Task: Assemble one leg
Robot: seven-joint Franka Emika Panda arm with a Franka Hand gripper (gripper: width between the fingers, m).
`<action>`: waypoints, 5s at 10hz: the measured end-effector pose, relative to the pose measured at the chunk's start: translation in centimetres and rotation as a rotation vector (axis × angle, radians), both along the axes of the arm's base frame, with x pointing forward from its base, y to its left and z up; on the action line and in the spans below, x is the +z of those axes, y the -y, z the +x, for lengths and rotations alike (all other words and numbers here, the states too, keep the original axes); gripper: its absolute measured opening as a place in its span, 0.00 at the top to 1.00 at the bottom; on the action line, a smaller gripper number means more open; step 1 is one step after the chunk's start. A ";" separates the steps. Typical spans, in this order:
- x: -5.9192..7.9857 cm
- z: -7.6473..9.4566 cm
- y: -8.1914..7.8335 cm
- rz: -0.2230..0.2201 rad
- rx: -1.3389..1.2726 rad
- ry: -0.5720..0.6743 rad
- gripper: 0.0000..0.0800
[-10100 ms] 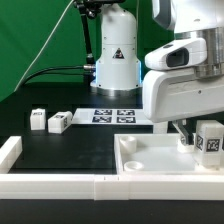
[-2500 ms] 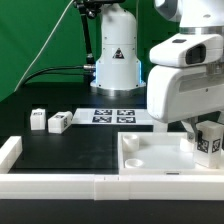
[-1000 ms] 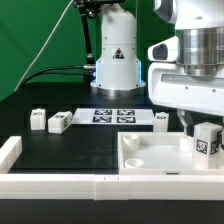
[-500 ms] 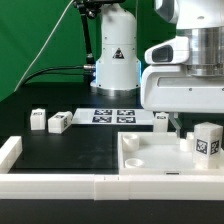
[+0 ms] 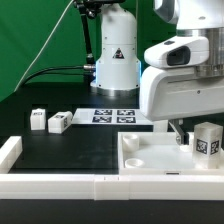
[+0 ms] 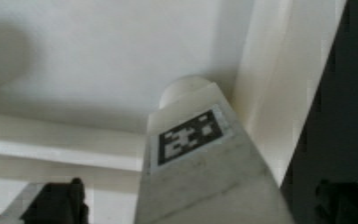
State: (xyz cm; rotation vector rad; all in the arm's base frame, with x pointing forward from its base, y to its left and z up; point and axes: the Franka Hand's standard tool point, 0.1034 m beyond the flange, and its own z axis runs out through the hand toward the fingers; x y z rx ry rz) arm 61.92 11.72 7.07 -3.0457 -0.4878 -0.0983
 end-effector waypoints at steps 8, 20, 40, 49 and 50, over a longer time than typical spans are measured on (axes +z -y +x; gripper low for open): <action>0.0 0.0 0.0 0.006 -0.079 -0.004 0.64; -0.1 -0.2 -0.3 0.073 -1.366 -0.088 0.63; 0.2 0.1 -0.4 -0.008 -0.172 0.000 0.64; 0.2 -0.1 3.3 -0.035 -1.130 -0.028 0.61; 0.3 -0.1 3.8 -0.039 -1.173 -0.024 0.61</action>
Offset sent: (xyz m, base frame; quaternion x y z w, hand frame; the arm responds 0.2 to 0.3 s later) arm 0.0000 0.0000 0.0000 0.0000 0.0000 0.0000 1.0000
